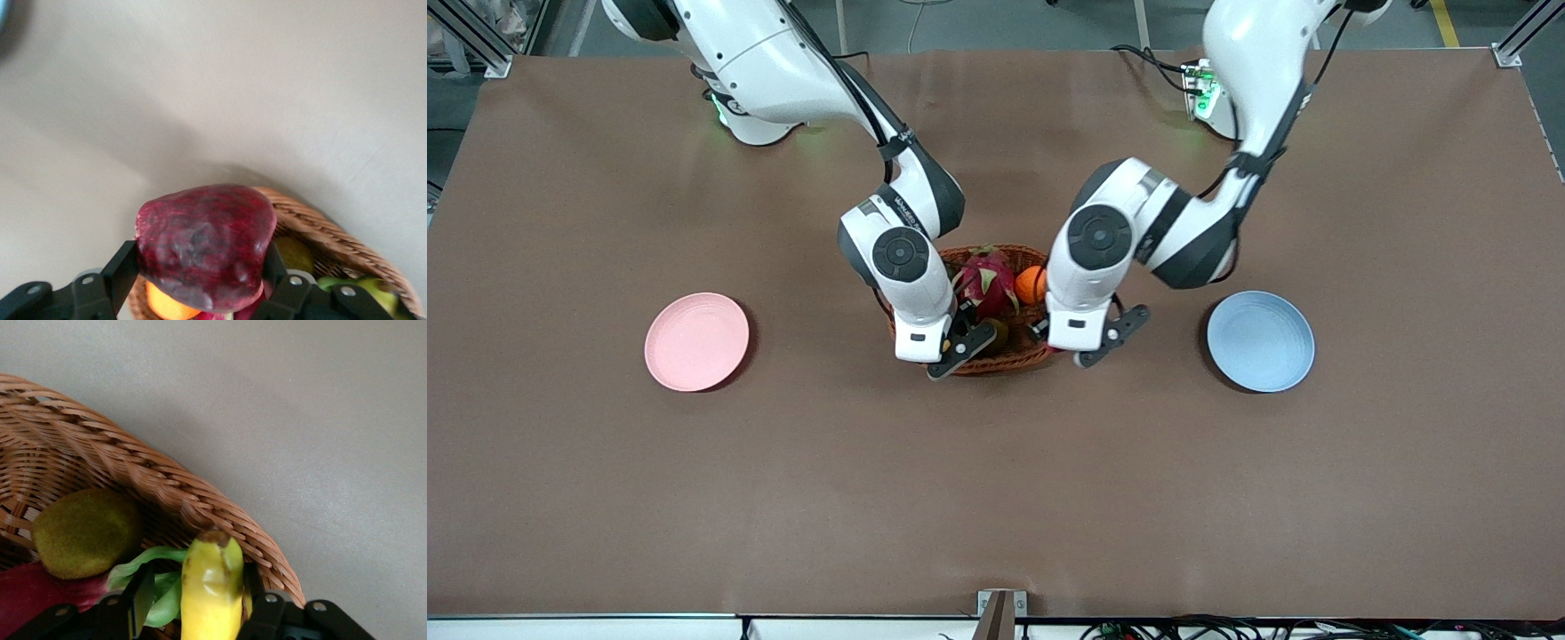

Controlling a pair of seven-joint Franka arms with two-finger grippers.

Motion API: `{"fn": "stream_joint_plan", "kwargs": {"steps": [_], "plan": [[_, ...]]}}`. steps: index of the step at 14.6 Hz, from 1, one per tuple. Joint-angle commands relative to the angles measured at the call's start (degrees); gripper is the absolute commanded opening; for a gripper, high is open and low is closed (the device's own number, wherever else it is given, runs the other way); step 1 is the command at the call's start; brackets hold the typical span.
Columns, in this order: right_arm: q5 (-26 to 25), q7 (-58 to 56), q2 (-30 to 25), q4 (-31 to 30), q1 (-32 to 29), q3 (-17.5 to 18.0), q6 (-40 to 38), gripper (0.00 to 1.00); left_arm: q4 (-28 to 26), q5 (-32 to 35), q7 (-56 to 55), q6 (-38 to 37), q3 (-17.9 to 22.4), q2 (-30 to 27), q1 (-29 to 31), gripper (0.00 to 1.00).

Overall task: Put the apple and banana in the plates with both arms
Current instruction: 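Lift the apple with the left gripper toward the blue plate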

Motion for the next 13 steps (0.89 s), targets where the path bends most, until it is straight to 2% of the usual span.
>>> {"fn": "stream_joint_plan", "kwargs": {"steps": [1, 3, 4, 7, 10, 13], "plan": [[-0.9, -0.2, 0.1, -0.1, 0.7, -0.6, 0.4, 0.54, -0.5, -0.7, 5.9, -4.3, 0.0, -3.6, 4.9, 0.18], [-1.8, -0.2, 0.1, 0.0, 0.6, -0.6, 0.3, 0.43, -0.7, -0.6, 12.7, -7.0, 0.0, -4.2, 10.3, 0.18], [-2.5, -0.3, 0.0, 0.0, 0.6, -0.6, 0.2, 0.35, -1.0, -0.4, 15.1, -7.6, 0.0, -4.1, 12.7, 0.18], [-2.8, -2.2, -0.4, 0.3, 0.5, -0.6, 0.0, 0.15, -2.5, 0.1, 17.6, -7.6, 0.1, -4.1, 17.2, 0.18], [-2.5, -2.9, -1.1, 1.6, -0.3, -0.7, -1.3, 0.08, -6.0, 4.7, 20.6, -7.3, 0.1, -3.9, 20.7, 0.18], [-1.3, -1.9, -4.9, 5.4, -2.9, -0.8, -11.3, 0.03, -8.7, 7.1, 23.2, -7.0, -0.2, -3.9, 24.6, 0.17]]}}
